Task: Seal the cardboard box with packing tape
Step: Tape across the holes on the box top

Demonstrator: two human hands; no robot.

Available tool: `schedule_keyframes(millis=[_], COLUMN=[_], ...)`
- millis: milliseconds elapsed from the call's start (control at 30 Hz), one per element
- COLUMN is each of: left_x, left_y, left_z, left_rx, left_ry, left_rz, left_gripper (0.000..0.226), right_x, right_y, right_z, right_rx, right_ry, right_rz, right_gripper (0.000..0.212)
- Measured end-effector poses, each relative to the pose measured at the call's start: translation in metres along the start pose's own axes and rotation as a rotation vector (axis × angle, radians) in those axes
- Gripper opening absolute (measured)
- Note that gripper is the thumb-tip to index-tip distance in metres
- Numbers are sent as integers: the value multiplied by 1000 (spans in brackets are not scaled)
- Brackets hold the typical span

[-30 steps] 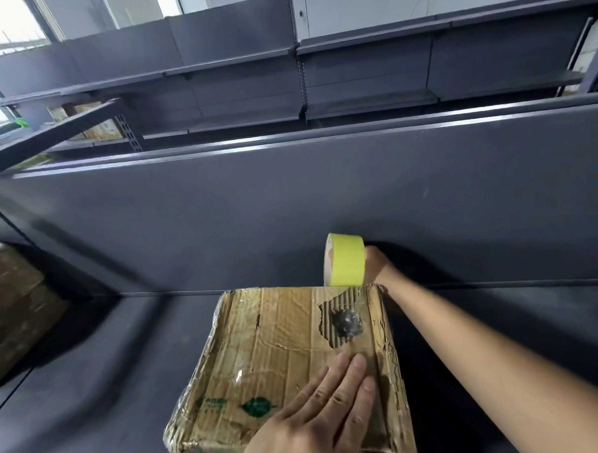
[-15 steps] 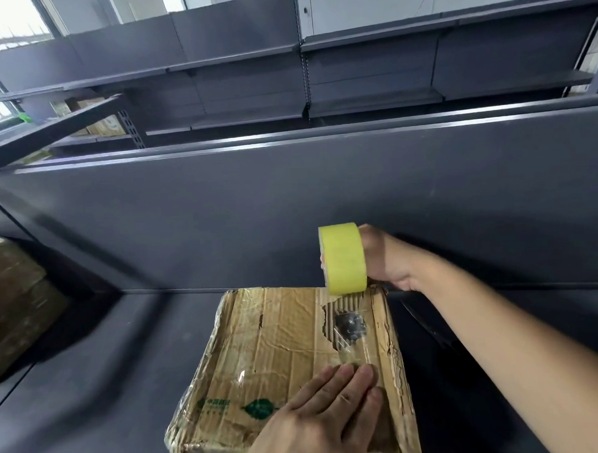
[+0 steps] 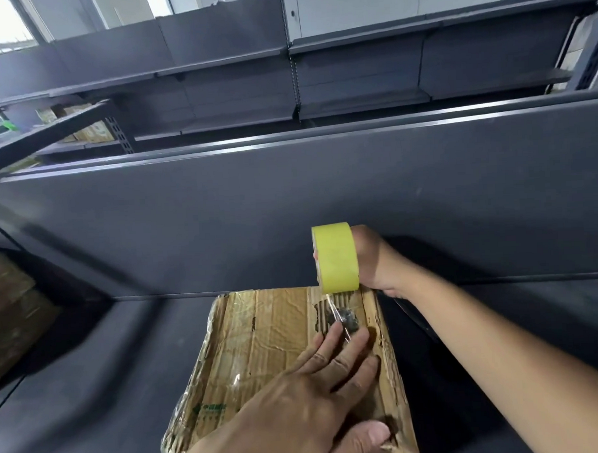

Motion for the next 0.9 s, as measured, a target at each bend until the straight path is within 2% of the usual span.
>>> schedule_keyframes(millis=[67, 133, 233, 300, 400, 533, 633, 800, 900], left_x=[-6, -17, -35, -31, -15, -10, -9, -12, -16], left_y=[1, 7, 18, 25, 25, 21, 20, 20, 19], left_z=[-1, -9, -22, -28, -32, -33, -32, -29, -34], left_rx=[-4, -19, 6, 12, 10, 27, 26, 2, 0], left_ry=[-135, -234, -63, 38, 4, -22, -43, -97, -134], left_rz=[-68, -112, -6, 22, -10, -82, -93, -153, -19], left_gripper=[71, 75, 67, 70, 78, 79, 78, 75, 69], right_x=[-1, -2, -2, -3, -4, -6, -7, -3, -3], right_y=[0, 2, 4, 4, 4, 9, 9, 5, 4], right_z=[3, 9, 18, 23, 24, 18, 22, 25, 23], right_rx=[9, 38, 92, 128, 148, 127, 172, 237, 265], right_ry=[4, -21, -30, -38, -37, -70, -131, -117, -115], right_rz=[16, 28, 34, 55, 57, 7, -66, -82, -72], right_gripper=[56, 51, 41, 32, 19, 25, 14, 32, 36])
Point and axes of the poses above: each hand's wrist, its own y-axis towards the middle knuckle, its own x-axis out of the palm, z = x × y, the point moved 4 cm from there along y, towards the middle knuckle, and after that the axes turned 8 degrees about y, right-handed, at the moved point
